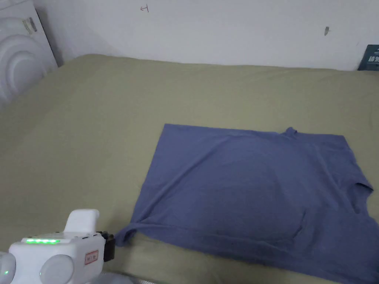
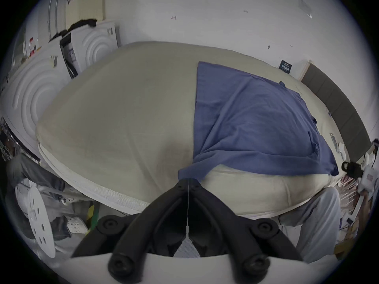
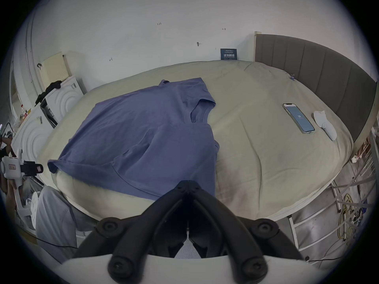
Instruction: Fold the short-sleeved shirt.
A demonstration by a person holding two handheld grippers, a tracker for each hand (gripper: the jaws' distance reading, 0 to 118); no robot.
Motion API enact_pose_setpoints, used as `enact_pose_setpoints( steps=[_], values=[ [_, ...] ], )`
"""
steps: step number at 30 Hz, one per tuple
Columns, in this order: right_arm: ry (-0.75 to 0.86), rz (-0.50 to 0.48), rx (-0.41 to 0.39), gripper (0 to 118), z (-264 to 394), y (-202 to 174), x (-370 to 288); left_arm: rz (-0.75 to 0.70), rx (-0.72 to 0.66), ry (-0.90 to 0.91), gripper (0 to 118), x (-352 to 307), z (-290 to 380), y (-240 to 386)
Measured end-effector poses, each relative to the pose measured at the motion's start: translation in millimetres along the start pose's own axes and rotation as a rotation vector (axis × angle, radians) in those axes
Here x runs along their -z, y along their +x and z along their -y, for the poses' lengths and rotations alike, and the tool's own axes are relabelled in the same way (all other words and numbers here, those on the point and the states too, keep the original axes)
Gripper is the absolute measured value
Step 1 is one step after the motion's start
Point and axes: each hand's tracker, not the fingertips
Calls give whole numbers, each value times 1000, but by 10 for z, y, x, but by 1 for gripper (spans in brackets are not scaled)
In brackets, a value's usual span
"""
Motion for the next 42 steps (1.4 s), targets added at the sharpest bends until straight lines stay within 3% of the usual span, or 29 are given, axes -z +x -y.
enact_pose_setpoints(
  steps=[1,2,3,4,8,10,11,13,14,18,19,20,21,22,30,32,35,36,37,40,42],
  values=[
    [-2,4,-2,2,-1,-9,-2,2,-9,-11,8,61,-14,-35],
    [-9,-1,1,2,-1,11,12,-5,-10,-13,37,111,-42,-49],
    [-11,-2,9,2,0,60,36,-7,-7,-29,94,186,-70,-63],
    [-11,-2,22,2,-5,75,42,-7,-1,-58,118,251,-89,-68],
    [-30,-10,28,2,-22,125,115,-13,18,-55,118,396,-264,8],
    [-38,-5,23,2,-44,150,153,-27,37,-54,112,606,-192,87],
    [-42,-4,25,2,-39,151,172,-17,54,-68,102,655,-212,102],
    [-52,1,16,2,-44,173,209,8,70,-111,30,647,-285,135],
    [-60,3,7,2,-50,187,233,21,79,-125,3,658,-290,152],
    [-72,8,-2,4,-46,218,248,-6,132,-103,3,484,-267,342],
    [-66,8,2,15,-17,308,306,5,121,-99,3,443,-253,348],
    [-64,11,4,48,-21,330,313,7,119,-99,3,417,-249,357],
    [-68,11,7,102,-38,363,323,9,111,-105,3,413,-270,353],
    [-96,8,15,118,-50,388,358,8,109,-101,3,386,-273,359],
    [-149,-6,-2,109,17,430,618,4,81,-92,3,384,-309,369],
    [-162,-4,-24,95,45,405,678,1,78,-97,3,398,-324,357],
    [-167,-7,-51,50,91,394,705,-5,64,-99,3,414,-305,355],
    [-171,-46,-40,19,94,404,689,-4,61,-101,3,418,-310,346],
    [-156,-67,-22,10,95,399,656,-4,61,-101,3,422,-287,351],
    [-145,-31,-75,9,72,325,575,-3,55,-105,3,441,-312,313],
    [-129,-36,-64,9,23,347,520,-11,55,-97,3,437,-317,306]
  ],
)
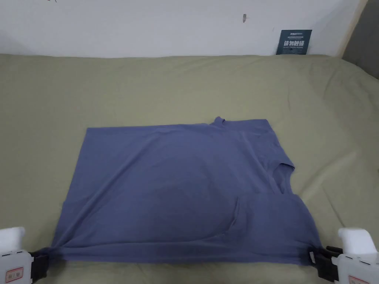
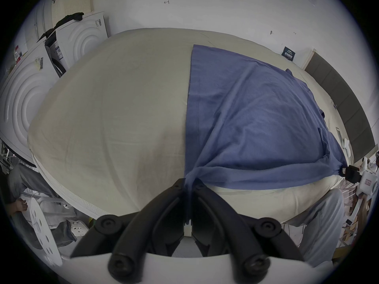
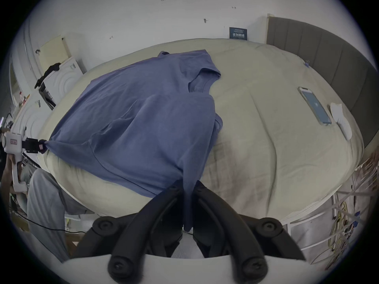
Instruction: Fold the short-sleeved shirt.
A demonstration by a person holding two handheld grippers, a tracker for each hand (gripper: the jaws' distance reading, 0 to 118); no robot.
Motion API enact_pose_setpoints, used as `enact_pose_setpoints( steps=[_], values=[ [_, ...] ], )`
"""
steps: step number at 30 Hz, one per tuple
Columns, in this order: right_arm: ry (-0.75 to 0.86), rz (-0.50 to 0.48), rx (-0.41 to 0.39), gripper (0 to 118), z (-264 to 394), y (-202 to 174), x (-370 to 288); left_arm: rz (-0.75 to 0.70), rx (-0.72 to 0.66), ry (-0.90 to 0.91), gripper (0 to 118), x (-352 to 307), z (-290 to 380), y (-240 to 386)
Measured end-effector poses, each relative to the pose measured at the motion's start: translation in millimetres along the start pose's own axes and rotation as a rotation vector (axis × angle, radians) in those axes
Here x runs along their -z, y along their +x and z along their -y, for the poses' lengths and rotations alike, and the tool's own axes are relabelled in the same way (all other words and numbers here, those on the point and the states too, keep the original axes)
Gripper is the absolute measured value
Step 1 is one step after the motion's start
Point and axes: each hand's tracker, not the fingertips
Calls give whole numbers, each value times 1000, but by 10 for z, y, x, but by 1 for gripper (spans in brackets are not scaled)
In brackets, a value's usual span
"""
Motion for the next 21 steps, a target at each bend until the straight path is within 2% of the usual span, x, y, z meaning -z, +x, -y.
enact_pose_setpoints(
  steps=[11,21],
  values=[
    [82,-27,37,9,-674,-66,-82,17,23,49,3,-72,-466,-15],
    [76,-20,34,9,-1623,-106,513,6,39,58,3,379,-1342,85]
  ],
)
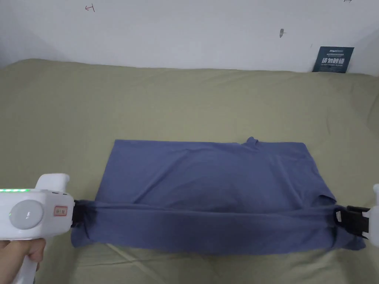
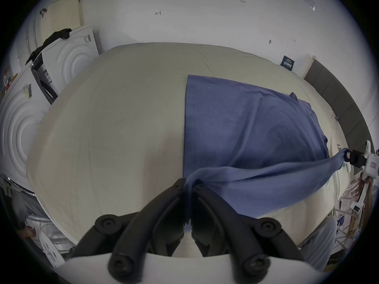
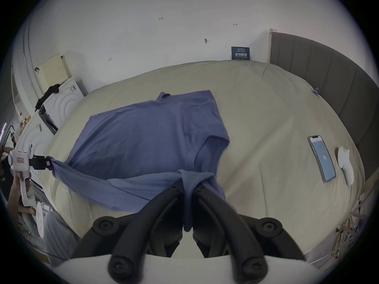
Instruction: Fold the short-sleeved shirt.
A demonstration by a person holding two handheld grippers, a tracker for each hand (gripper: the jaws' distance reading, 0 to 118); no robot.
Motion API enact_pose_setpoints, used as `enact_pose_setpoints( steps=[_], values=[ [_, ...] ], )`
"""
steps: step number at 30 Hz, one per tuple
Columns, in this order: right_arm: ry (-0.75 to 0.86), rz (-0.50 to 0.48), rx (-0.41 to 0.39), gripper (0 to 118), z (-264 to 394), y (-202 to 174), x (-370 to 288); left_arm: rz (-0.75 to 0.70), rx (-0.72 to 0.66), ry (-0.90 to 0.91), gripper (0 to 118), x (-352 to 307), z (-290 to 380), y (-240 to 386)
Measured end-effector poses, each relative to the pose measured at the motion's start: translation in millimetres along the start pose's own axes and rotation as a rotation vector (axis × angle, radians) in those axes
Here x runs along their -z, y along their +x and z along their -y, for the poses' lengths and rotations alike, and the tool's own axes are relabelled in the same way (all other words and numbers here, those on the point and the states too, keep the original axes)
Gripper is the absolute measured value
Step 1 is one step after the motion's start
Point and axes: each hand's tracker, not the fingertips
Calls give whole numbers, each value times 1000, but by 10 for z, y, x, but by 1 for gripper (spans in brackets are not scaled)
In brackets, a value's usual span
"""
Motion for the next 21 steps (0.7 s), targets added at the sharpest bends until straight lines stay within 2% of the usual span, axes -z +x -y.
enact_pose_setpoints(
  steps=[9,19,20,21],
  values=[
    [-105,40,-8,9,-288,64,719,-23,-9,-38,3,551,-340,59],
    [-141,42,33,10,-334,135,958,-29,-1,-71,3,805,-389,105],
    [-138,36,45,22,-330,182,988,-27,0,-71,4,802,-387,104],
    [-139,36,53,66,-326,186,980,-23,0,-66,18,793,-383,100]
  ],
)
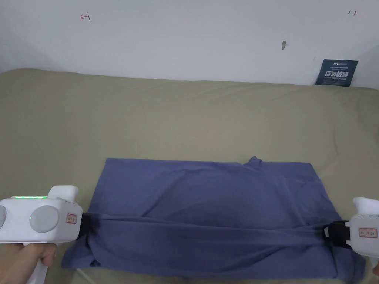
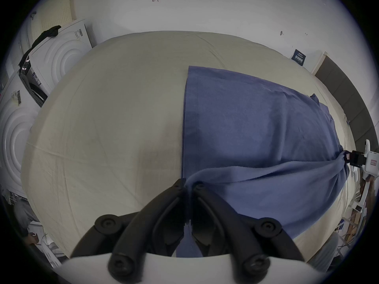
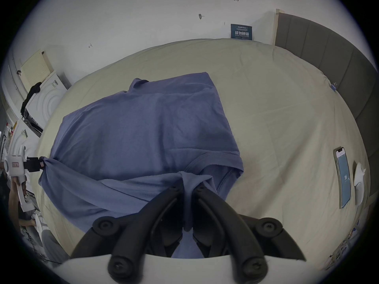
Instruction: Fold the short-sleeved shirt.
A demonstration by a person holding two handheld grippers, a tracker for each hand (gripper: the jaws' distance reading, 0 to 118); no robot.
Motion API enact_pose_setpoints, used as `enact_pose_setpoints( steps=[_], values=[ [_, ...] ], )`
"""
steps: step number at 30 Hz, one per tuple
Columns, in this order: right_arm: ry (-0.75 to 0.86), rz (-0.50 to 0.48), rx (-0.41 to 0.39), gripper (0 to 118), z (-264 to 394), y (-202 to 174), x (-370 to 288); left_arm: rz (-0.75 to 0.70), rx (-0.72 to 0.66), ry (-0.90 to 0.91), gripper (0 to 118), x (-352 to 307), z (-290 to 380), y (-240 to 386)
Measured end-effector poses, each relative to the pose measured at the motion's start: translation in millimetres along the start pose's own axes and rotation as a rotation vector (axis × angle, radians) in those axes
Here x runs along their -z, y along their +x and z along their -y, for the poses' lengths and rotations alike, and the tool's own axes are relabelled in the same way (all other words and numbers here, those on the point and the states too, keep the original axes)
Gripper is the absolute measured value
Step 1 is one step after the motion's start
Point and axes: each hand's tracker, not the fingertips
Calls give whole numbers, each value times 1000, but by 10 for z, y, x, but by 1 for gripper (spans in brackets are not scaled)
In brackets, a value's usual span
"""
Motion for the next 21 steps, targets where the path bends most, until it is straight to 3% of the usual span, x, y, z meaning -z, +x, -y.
enact_pose_setpoints(
  steps=[1,2,3,4,5,11,12,13,14,15,16,19,21],
  values=[
    [7,19,16,105,10,9,-24,9,-8,13,51,-31,15,-23],
    [5,26,21,118,27,26,-37,8,-18,23,91,-65,36,-40],
    [5,24,21,115,65,41,-75,-1,-22,24,102,-93,58,-54],
    [112,32,30,113,84,63,-204,-9,-24,21,111,-124,98,-69],
    [62,9,36,111,81,92,-288,-12,-27,26,117,-197,151,-86],
    [70,13,30,110,613,-29,-615,-33,-86,92,117,-603,642,-196],
    [75,7,33,101,705,-44,-672,-29,-94,89,111,-643,718,-209],
    [81,13,36,83,819,-82,-728,-14,-111,88,98,-691,809,-221],
    [84,23,28,54,918,-105,-766,6,-116,74,73,-710,880,-222],
    [86,34,18,5,991,-116,-780,27,-104,50,20,-706,933,-209],
    [92,64,11,2,1073,-146,-796,18,-104,45,0,-685,987,-187],
    [34,-2,55,2,1210,-104,-802,27,-86,27,0,-648,1026,-197],
    [48,10,46,2,1255,-111,-830,30,-59,32,0,-640,999,-176]
  ],
)
